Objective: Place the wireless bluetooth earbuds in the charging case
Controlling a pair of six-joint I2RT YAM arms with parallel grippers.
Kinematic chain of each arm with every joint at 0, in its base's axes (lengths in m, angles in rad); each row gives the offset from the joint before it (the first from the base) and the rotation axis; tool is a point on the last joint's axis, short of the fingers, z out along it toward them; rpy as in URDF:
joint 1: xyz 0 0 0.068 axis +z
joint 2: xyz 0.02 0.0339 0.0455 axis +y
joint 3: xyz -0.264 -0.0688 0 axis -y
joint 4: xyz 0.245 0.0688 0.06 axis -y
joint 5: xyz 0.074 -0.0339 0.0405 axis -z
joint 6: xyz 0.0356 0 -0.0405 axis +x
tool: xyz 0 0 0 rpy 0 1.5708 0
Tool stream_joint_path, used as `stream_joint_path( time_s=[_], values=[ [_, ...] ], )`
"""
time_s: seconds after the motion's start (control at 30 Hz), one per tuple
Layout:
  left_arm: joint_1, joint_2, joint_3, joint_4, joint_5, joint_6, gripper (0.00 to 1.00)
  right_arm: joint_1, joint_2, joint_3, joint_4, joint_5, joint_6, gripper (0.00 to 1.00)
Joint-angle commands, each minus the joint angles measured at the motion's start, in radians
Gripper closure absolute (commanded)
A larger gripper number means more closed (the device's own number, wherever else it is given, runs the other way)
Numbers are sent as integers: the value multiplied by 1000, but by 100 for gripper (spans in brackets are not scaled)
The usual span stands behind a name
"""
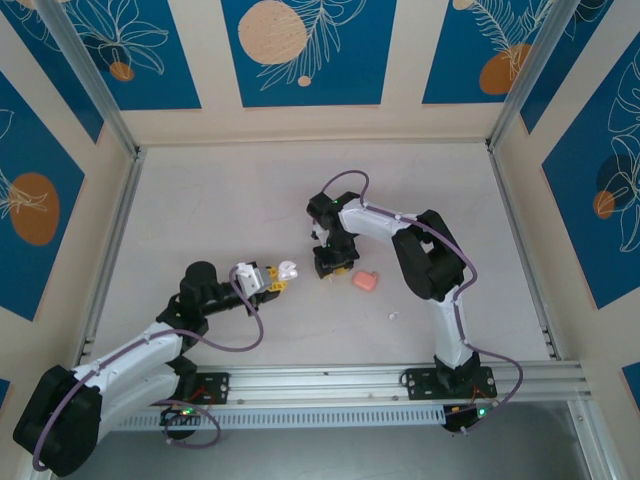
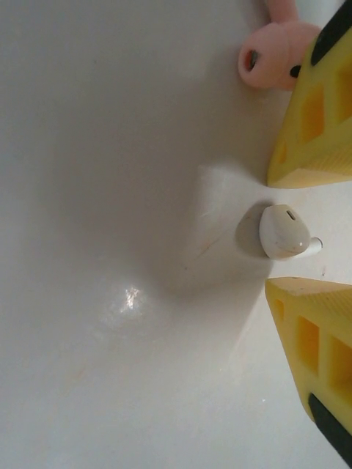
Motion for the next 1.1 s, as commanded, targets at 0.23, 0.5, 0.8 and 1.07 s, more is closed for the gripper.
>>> stream_joint_path(
  time_s=[0.23, 0.5, 0.8, 1.07],
  values=[
    [-11, -16, -15, 18, 17, -12, 83, 18, 28, 13, -10, 18, 15, 67],
    [-11, -3, -16, 11, 12, -4, 83, 27, 14, -12, 16, 34, 34, 72],
    [-11, 40, -15, 34, -3, 2, 83, 30, -59, -89, 89, 34, 71, 75],
    [-11, 125, -24, 127, -25, -16, 83, 26, -125, -142, 181, 35, 104, 76]
  ],
)
